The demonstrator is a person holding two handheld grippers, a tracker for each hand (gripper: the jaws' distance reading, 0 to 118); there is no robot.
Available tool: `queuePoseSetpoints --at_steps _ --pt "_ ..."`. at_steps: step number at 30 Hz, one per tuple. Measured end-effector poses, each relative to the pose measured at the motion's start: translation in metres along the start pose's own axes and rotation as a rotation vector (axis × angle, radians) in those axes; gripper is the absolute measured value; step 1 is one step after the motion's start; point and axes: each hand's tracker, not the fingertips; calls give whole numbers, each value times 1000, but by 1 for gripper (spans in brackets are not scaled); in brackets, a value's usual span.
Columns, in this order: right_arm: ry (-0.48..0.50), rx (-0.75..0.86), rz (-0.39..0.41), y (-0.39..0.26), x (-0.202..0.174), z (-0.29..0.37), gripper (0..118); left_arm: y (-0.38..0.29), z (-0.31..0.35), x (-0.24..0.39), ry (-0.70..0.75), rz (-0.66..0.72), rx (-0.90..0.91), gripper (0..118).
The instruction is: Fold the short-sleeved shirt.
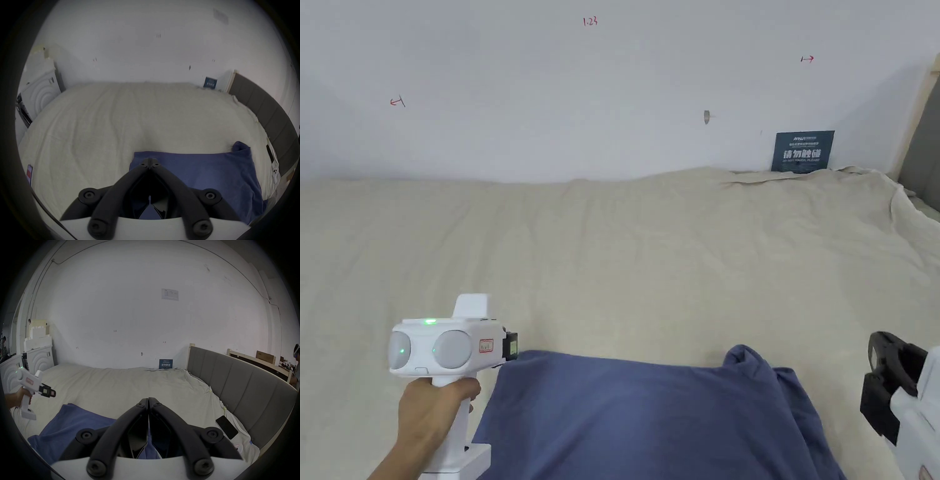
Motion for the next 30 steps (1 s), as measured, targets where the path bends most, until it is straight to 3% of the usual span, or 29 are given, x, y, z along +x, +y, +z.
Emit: queuePoseSetpoints --at_steps 1,4,5,7,11,13,16,20,21,22,30 --pt "1 -8 4 -1 0 -6 0 7 -16 -2 0 -7 -52 18" --pt "-6 -36 9 -6 2 -22 0 19 -56 -6 14 17 -168 84" --pt "-6 -43 8 -8 3 -26 0 22 -66 -5 32 19 -152 93" --pt "-10 -56 11 -11 4 -33 0 27 -80 -2 55 9 -146 94" --pt "-17 -82 26 -17 7 -42 0 27 -103 1 48 11 -214 91" --pt "-19 -90 23 -18 8 -44 0 22 -109 6 52 -11 -218 81" --pt "-25 -102 18 -19 8 -43 0 8 -122 10 55 -24 -266 75" --pt "-28 -120 22 -22 12 -41 0 3 -119 10 48 47 -259 48" --pt "-29 -127 25 -22 12 -41 0 4 -116 11 27 56 -243 35" --pt "-28 -131 26 -23 15 -41 0 5 -113 14 6 42 -242 11" --pt "23 -210 -20 -19 35 -81 0 8 -67 16 -63 5 -157 4"
